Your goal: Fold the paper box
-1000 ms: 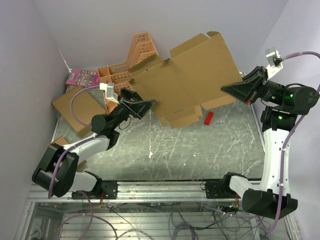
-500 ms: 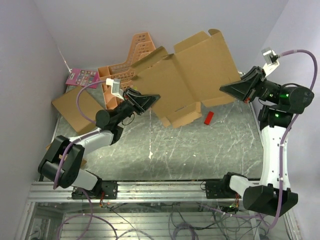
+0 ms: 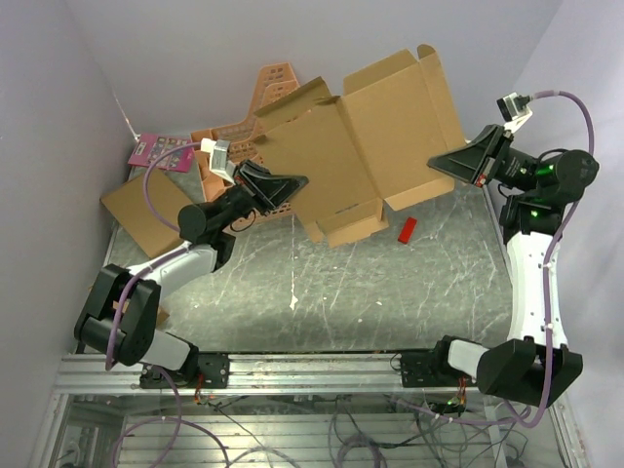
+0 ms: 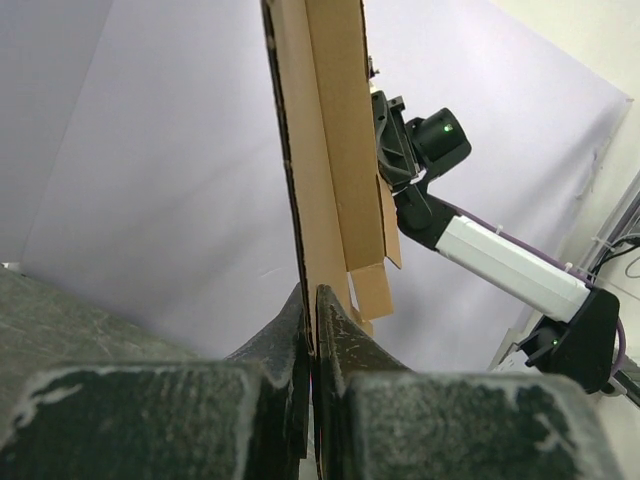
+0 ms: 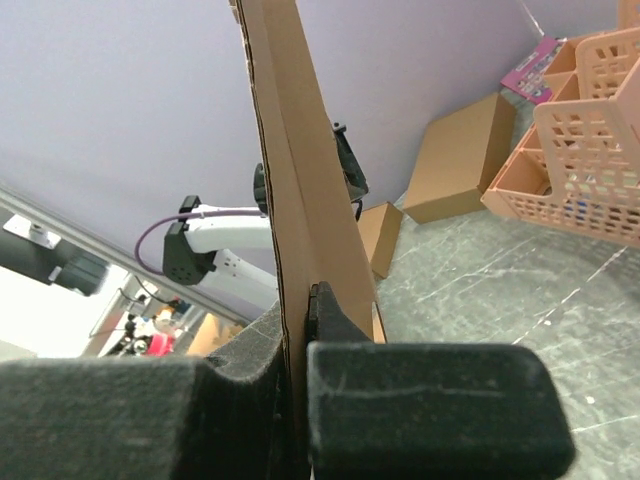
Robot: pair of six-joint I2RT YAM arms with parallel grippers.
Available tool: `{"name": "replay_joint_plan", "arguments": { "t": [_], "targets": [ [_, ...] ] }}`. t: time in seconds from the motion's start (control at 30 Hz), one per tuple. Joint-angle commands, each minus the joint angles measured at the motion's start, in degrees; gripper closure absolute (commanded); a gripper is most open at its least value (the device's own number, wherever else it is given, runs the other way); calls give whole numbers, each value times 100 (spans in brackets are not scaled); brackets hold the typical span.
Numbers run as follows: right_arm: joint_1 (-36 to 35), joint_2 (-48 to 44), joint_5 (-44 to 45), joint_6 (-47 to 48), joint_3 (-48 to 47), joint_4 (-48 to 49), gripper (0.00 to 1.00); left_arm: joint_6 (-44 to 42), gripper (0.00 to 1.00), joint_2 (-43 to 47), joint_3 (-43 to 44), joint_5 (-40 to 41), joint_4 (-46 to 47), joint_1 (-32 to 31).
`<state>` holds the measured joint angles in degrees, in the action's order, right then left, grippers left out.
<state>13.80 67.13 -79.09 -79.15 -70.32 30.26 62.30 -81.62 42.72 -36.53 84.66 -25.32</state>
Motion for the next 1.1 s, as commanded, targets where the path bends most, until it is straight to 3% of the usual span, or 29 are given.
{"name": "replay_joint_plan", "arguments": {
  "t": [0.0,0.37,0.87,1.0,1.07],
  "targets": [
    [-116,39,-76,-172,-105,-735,100,-28,91,50,290,-173,1421,81],
    [-672,187,73,-75,370,-831,100,153,92,-129,624,-253,1421,80],
    [-669,280,203,297,411,-840,100,211,92,-103,577,-318,1413,84],
    [-403,301,-17,465,112,-569,100,243,87,-64,440,-275,1413,205],
    [-298,285,-42,641,-49,-577,100,322,77,-62,354,-264,1413,330]
  ]
}}
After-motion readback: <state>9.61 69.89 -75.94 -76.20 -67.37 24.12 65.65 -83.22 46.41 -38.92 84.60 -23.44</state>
